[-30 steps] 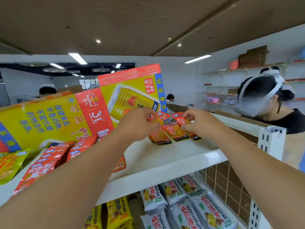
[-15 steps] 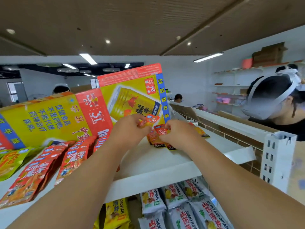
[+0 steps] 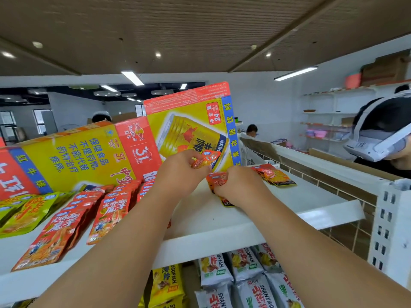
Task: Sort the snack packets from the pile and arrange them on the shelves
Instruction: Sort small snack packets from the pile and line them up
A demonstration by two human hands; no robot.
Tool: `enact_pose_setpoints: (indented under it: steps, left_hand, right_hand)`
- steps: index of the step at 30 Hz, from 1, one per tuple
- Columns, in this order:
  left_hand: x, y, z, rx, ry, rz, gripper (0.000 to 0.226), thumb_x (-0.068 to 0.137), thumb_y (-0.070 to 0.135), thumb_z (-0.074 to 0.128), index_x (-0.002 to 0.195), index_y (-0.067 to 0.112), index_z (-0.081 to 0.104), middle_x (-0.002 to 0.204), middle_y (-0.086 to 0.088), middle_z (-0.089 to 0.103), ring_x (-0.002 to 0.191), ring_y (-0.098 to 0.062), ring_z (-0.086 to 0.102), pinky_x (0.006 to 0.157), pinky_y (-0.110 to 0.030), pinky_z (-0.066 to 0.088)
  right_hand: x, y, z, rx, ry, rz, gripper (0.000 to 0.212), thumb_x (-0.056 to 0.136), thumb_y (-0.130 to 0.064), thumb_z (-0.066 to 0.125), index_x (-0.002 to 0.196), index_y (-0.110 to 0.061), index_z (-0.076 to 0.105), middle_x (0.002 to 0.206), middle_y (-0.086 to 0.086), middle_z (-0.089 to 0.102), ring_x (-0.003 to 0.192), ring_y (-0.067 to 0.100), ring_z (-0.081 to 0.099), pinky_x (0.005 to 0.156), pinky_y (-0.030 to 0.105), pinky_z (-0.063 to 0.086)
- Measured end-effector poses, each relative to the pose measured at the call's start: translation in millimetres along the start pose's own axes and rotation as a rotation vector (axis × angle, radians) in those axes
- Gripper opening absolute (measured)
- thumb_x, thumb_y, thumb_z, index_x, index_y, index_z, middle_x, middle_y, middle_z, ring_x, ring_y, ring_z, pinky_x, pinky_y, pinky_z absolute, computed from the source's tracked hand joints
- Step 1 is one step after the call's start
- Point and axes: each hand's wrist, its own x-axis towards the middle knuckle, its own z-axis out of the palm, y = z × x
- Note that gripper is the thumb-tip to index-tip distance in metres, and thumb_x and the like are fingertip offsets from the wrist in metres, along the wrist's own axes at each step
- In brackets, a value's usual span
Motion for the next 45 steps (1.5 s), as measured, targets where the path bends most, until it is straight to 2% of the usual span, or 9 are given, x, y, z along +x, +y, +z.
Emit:
enact_pose_setpoints:
  steps: [3, 8, 12, 21, 24, 27, 35, 42, 45]
  left_hand:
    - [-2, 1, -1, 0.021, -0.004, 0.000, 0.033, 0.085, 0.050, 0.073, 0.114, 0.036, 0.068, 0.111, 0.010, 0.065, 0.090, -0.015, 0.065, 0.077, -0.029, 0.049]
    - [-1, 3, 1, 0.020, -0.014, -0.001, 0.030, 0.084, 0.051, 0.074, 0.110, 0.036, 0.067, 0.111, 0.010, 0.064, 0.089, -0.014, 0.066, 0.075, -0.029, 0.049]
    - [-1, 2, 2, 0.011, -0.027, 0.005, 0.030, 0.082, 0.053, 0.074, 0.106, 0.038, 0.067, 0.111, 0.010, 0.065, 0.078, -0.015, 0.069, 0.073, -0.031, 0.053]
    - [2, 0, 3, -0.003, -0.051, 0.013, 0.031, 0.081, 0.055, 0.075, 0.105, 0.037, 0.067, 0.110, 0.010, 0.066, 0.078, -0.018, 0.070, 0.079, -0.036, 0.056]
    - [1, 0, 3, -0.010, -0.055, 0.015, 0.029, 0.081, 0.054, 0.075, 0.103, 0.037, 0.067, 0.107, 0.010, 0.067, 0.080, -0.016, 0.068, 0.078, -0.033, 0.054]
    - [0, 1, 2, -0.002, -0.055, 0.017, 0.029, 0.082, 0.053, 0.074, 0.105, 0.037, 0.068, 0.107, 0.010, 0.066, 0.091, -0.015, 0.065, 0.082, -0.032, 0.052]
    - [-1, 2, 1, -0.018, -0.070, 0.015, 0.028, 0.082, 0.053, 0.074, 0.103, 0.038, 0.067, 0.106, 0.009, 0.067, 0.084, -0.017, 0.067, 0.081, -0.036, 0.055]
    - [-1, 3, 0, -0.013, -0.081, 0.019, 0.029, 0.082, 0.054, 0.073, 0.104, 0.037, 0.066, 0.104, 0.010, 0.067, 0.079, -0.015, 0.067, 0.077, -0.035, 0.055]
    - [-2, 4, 0, -0.016, -0.081, 0.021, 0.029, 0.082, 0.054, 0.073, 0.104, 0.037, 0.066, 0.102, 0.009, 0.068, 0.078, -0.016, 0.068, 0.078, -0.037, 0.056]
  right_hand:
    - [-2, 0, 0, -0.011, -0.002, -0.002, 0.029, 0.084, -0.049, 0.065, 0.085, -0.021, 0.060, 0.069, -0.001, 0.053, 0.074, 0.022, 0.058, 0.054, 0.028, 0.037]
    - [-3, 1, -1, 0.009, -0.010, 0.002, 0.032, 0.084, -0.048, 0.065, 0.072, -0.023, 0.050, 0.065, -0.002, 0.051, 0.072, 0.022, 0.058, 0.052, 0.028, 0.036]
    - [-4, 0, -1, 0.014, -0.007, 0.000, 0.039, 0.085, -0.049, 0.064, 0.065, -0.023, 0.044, 0.064, -0.002, 0.049, 0.071, 0.022, 0.056, 0.052, 0.029, 0.034]
    - [-3, 2, 3, 0.009, 0.024, -0.019, 0.038, 0.086, -0.048, 0.062, 0.063, -0.021, 0.047, 0.061, 0.001, 0.051, 0.066, 0.022, 0.055, 0.049, 0.028, 0.031]
    - [-1, 2, 5, -0.020, 0.019, -0.012, 0.030, 0.083, -0.047, 0.064, 0.073, -0.019, 0.058, 0.064, 0.001, 0.053, 0.067, 0.023, 0.055, 0.052, 0.028, 0.034]
    - [0, 1, 6, -0.048, 0.008, 0.006, 0.030, 0.081, -0.048, 0.065, 0.084, -0.018, 0.066, 0.071, 0.001, 0.060, 0.072, 0.024, 0.060, 0.057, 0.028, 0.039]
    - [1, -2, 5, -0.037, -0.032, 0.048, 0.029, 0.083, -0.047, 0.062, 0.085, -0.018, 0.065, 0.069, 0.002, 0.058, 0.070, 0.023, 0.062, 0.053, 0.028, 0.037]
    - [-1, 5, 3, 0.054, 0.017, 0.069, 0.045, 0.080, -0.063, 0.058, 0.085, -0.019, 0.066, 0.077, 0.003, 0.064, 0.073, 0.025, 0.063, 0.054, 0.031, 0.042]
    - [-5, 4, -7, 0.074, 0.102, 0.061, 0.032, 0.088, -0.052, 0.059, 0.090, -0.020, 0.066, 0.083, 0.002, 0.065, 0.079, 0.024, 0.062, 0.059, 0.032, 0.045]
